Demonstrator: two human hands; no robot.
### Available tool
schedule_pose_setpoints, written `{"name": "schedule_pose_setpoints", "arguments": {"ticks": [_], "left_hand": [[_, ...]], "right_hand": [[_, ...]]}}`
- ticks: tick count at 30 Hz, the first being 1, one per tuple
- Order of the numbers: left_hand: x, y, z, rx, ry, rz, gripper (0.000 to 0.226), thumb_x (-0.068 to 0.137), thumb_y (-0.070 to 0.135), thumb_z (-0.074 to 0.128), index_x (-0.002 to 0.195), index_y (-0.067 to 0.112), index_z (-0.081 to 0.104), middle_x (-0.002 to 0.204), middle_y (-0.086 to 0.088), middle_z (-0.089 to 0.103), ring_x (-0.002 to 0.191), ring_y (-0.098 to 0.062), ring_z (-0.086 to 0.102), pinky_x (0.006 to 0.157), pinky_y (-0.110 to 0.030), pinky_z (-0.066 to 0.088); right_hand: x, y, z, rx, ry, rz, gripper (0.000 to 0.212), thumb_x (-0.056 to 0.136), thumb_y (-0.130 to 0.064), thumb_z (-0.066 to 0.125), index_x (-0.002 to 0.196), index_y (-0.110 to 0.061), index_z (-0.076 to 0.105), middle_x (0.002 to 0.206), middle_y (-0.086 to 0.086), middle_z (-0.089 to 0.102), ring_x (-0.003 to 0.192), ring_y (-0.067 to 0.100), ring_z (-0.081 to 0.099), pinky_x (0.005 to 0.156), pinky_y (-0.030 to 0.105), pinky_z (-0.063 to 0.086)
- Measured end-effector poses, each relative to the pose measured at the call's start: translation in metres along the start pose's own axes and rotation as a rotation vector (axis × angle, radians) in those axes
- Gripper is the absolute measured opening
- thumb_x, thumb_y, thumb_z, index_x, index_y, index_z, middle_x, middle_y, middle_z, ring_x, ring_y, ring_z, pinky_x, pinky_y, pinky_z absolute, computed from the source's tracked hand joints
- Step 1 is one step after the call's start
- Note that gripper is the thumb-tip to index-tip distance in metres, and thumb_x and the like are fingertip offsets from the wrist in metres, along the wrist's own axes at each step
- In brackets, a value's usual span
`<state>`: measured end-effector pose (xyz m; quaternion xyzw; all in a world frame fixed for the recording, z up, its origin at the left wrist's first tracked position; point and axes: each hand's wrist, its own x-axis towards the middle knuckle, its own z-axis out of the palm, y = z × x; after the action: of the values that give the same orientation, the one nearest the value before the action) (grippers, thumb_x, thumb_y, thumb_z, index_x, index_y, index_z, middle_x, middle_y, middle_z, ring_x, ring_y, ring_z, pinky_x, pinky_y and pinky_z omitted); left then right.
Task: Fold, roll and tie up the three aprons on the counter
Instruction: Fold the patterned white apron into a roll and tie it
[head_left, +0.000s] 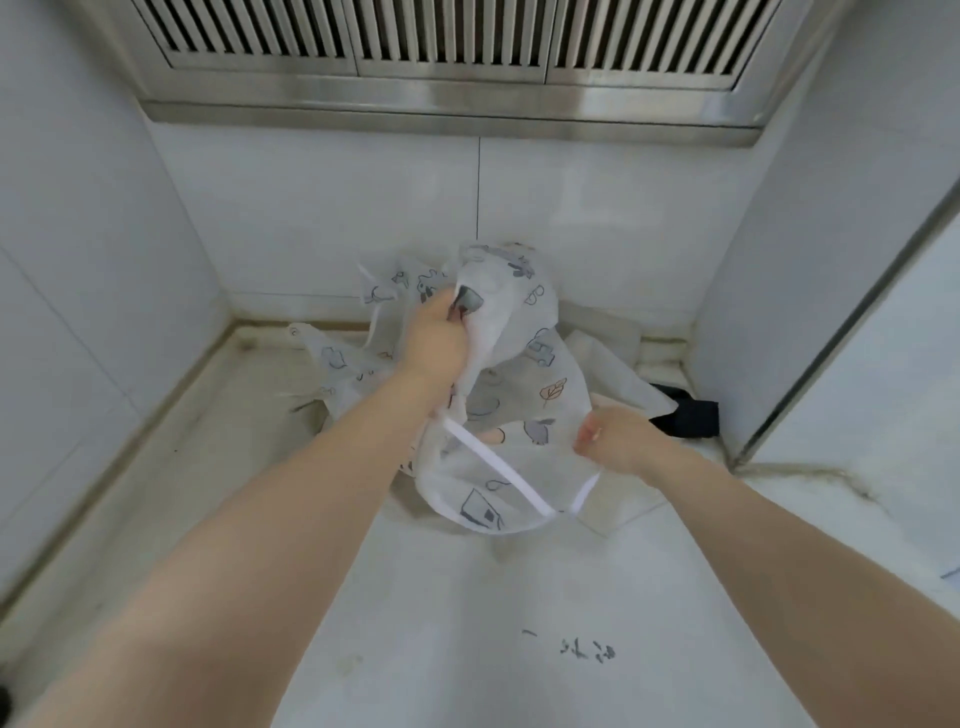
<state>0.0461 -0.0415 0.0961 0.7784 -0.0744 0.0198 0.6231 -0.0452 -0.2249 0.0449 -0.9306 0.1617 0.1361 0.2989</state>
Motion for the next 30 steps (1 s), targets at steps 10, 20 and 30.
{"name": "schedule_pose_setpoints", "arguments": {"ticks": [10,20,30], "left_hand": [[-0.042,0.101,-0.021,0.606,-0.281,1.085,0.020,0.085,0.005,0.042,0.103,0.011,0.049,0.087,-0.005,0.045,0.073,-0.006,0.034,0.060,-0.018,0.027],[-0.036,0.084,-0.071,1.127,0.040,0.422,0.053,0.083,0.026,0.063,0.131,0.017,0.041,0.126,-0.005,0.051,0.114,-0.028,0.047,0.086,-0.037,0.036],[-0.016,0.110,-0.106,1.086,0.379,0.452,0.029,0.087,0.004,0.052,0.115,0.009,0.049,0.098,-0.010,0.064,0.091,-0.029,0.057,0.079,-0.035,0.035]], "right_hand": [[-0.076,-0.097,-0.098,-0.380,0.698,-0.692,0.067,0.079,-0.006,0.061,0.140,-0.020,0.040,0.140,0.009,0.046,0.132,0.027,0.036,0.112,0.039,0.016],[-0.078,-0.110,-0.098,-0.474,0.734,-0.710,0.019,0.073,0.010,0.042,0.078,-0.005,0.052,0.064,-0.003,0.045,0.071,0.023,0.046,0.120,0.034,0.005],[-0.101,-0.122,-0.131,-0.586,0.865,-0.621,0.055,0.082,0.005,0.044,0.131,-0.019,0.048,0.121,0.004,0.052,0.113,0.025,0.041,0.093,0.031,0.019]]}}
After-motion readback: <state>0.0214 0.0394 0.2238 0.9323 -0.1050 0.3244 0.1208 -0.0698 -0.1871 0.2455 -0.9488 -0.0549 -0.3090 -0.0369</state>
